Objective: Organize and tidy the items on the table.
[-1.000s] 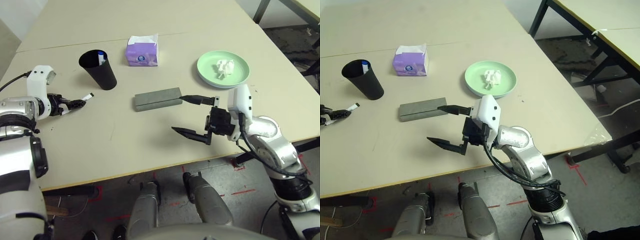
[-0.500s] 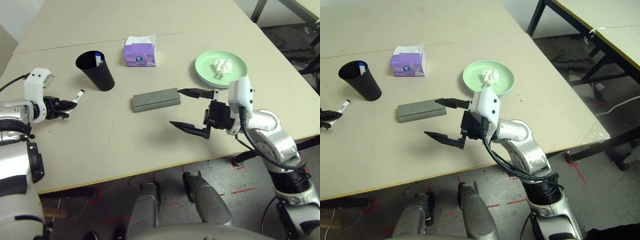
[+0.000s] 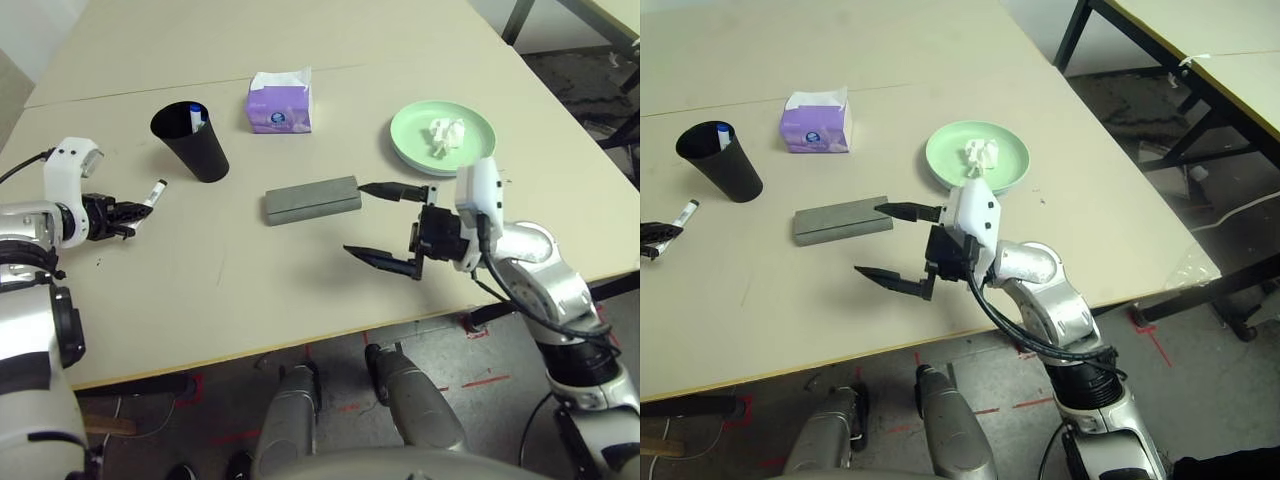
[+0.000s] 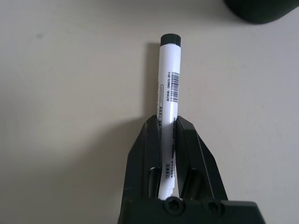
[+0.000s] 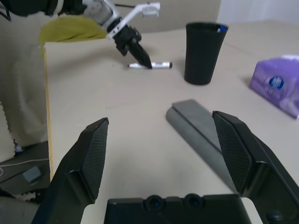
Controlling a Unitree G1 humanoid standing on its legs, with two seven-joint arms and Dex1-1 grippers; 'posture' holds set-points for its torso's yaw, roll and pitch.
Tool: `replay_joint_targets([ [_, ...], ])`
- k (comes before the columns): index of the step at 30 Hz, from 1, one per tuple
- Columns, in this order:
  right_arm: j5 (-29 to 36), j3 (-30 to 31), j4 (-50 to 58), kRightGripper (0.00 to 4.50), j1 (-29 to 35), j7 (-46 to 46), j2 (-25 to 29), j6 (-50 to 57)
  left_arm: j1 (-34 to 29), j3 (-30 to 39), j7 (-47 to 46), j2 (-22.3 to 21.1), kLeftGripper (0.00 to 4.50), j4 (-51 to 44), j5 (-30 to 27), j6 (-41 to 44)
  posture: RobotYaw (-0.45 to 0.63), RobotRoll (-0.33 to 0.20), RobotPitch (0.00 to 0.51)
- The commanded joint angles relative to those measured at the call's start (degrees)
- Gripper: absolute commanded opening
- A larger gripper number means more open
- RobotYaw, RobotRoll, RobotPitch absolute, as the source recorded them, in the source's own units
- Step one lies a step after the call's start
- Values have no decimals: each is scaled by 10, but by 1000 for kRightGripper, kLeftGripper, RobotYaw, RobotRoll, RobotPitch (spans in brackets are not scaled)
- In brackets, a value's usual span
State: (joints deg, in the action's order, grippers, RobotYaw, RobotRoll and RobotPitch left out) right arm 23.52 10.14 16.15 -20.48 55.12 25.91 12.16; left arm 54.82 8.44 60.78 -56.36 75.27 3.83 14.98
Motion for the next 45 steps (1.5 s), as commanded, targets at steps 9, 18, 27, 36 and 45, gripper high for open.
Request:
replay_joint_targets([
  [9, -18, -10, -47, 4500, 26, -11, 8, -12, 1, 97, 38, -36, 287, -103, -122, -79, -143, 0, 221],
  [18, -43, -30, -76, 4500, 19, -77, -19, -28, -36, 144, 2, 15, 287, -215, -202, -111, -148, 0, 216],
  [27, -61, -20, -75, 4500, 35, -83, -21, -46, 77, 139, -95, 127, 287, -219, -225, -175, -190, 0, 212],
  [36, -71, -26, -62, 4500, 44, -92, -17, -46, 129, 127, -148, 200, 287, -143, -213, -256, -239, 0, 209],
  [45, -65, -35, -58, 4500, 49, -96, -6, -42, 88, 133, -163, 185, 287, -132, -215, -274, -233, 0, 209],
])
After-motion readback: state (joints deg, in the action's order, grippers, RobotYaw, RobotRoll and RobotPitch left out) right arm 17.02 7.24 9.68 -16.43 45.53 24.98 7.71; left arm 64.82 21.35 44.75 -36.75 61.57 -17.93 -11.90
